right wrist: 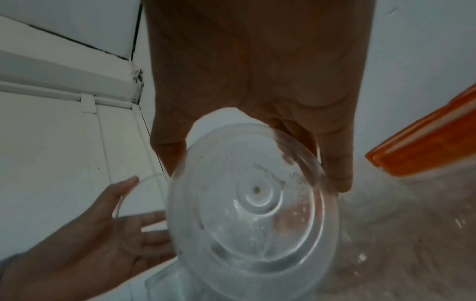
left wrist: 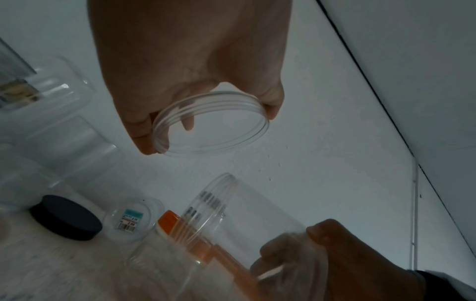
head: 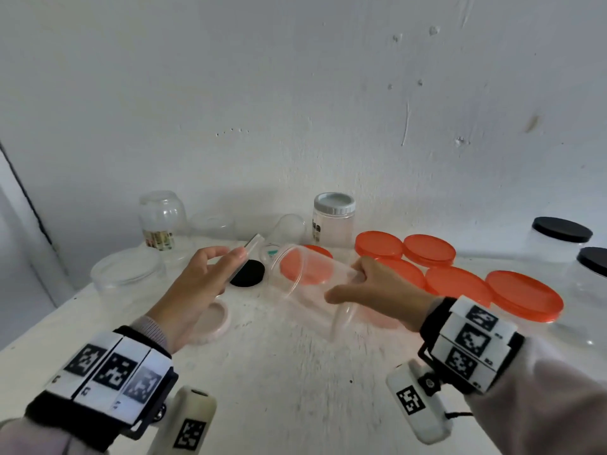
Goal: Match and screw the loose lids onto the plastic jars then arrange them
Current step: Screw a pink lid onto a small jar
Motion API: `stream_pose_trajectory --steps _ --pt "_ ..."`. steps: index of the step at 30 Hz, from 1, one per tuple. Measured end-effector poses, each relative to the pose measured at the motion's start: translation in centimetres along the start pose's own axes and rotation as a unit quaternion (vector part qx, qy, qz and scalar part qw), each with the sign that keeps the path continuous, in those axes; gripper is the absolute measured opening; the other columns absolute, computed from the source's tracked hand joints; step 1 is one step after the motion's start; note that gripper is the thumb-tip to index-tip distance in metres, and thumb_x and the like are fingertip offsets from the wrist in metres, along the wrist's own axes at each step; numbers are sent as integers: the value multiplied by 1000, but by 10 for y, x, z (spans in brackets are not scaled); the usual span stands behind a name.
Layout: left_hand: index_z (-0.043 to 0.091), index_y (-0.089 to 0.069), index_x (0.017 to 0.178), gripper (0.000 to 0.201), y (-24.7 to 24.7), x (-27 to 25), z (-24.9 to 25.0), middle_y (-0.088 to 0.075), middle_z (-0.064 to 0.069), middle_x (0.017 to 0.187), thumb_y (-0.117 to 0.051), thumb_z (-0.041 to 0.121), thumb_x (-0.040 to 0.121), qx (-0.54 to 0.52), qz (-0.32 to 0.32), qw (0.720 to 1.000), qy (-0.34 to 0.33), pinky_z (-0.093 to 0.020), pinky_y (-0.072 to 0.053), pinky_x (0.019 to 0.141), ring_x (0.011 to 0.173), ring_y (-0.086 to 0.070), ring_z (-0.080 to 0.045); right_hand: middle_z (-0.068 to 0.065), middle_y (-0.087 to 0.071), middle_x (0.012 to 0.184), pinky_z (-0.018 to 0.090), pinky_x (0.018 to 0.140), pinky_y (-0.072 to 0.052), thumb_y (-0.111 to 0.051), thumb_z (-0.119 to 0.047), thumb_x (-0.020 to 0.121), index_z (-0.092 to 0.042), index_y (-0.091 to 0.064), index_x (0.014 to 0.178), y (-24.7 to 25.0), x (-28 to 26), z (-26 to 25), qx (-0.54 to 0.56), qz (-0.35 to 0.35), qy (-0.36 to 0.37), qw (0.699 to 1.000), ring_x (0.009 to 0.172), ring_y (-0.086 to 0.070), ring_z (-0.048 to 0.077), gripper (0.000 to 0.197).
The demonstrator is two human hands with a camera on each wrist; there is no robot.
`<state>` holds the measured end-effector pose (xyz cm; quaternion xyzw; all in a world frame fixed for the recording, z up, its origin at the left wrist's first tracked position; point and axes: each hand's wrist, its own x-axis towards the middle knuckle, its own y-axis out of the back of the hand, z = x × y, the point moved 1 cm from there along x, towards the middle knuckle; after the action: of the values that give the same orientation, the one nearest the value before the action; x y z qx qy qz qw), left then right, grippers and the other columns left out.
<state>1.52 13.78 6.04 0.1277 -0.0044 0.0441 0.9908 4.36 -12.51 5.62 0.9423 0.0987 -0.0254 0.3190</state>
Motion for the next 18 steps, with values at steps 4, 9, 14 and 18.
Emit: stream_pose_trajectory --steps 4,9,14,18 --pt "37 -50 113 91 10 -1 -7 -58 4 116 -57 90 39 -7 -8 1000 -5 -44 -40 106 110 -56 -14 0 -54 108 31 81 -49 -77 -55 48 -20 -47 118 -31 8 2 6 -45 -37 998 96 -53 14 84" --pt "31 -46 124 112 21 -2 -16 -57 4 119 -57 93 32 -4 -11 1000 -5 -42 -39 106 110 -56 -13 -6 -52 114 30 87 -48 -79 -48 59 -19 -46 129 -51 14 -3 24 -71 -33 997 104 -51 11 82" --pt "28 -44 128 115 29 -2 -21 -55 3 124 -58 91 33 0 -13 1000 -5 -42 -39 106 112 -55 -11 -10 -46 97 28 81 -44 -81 -53 58 -17 -43 125 -65 22 -5 -58 -40 -18 997 89 -46 7 85" --pt "28 -43 130 111 32 0 -23 -55 5 125 -58 89 39 12 -17 1000 -7 -41 -39 107 114 -53 -11 -13 -45 99 22 78 -42 -83 -50 58 -16 -39 124 -77 26 -4 -86 -51 -6 995 89 -46 5 86"
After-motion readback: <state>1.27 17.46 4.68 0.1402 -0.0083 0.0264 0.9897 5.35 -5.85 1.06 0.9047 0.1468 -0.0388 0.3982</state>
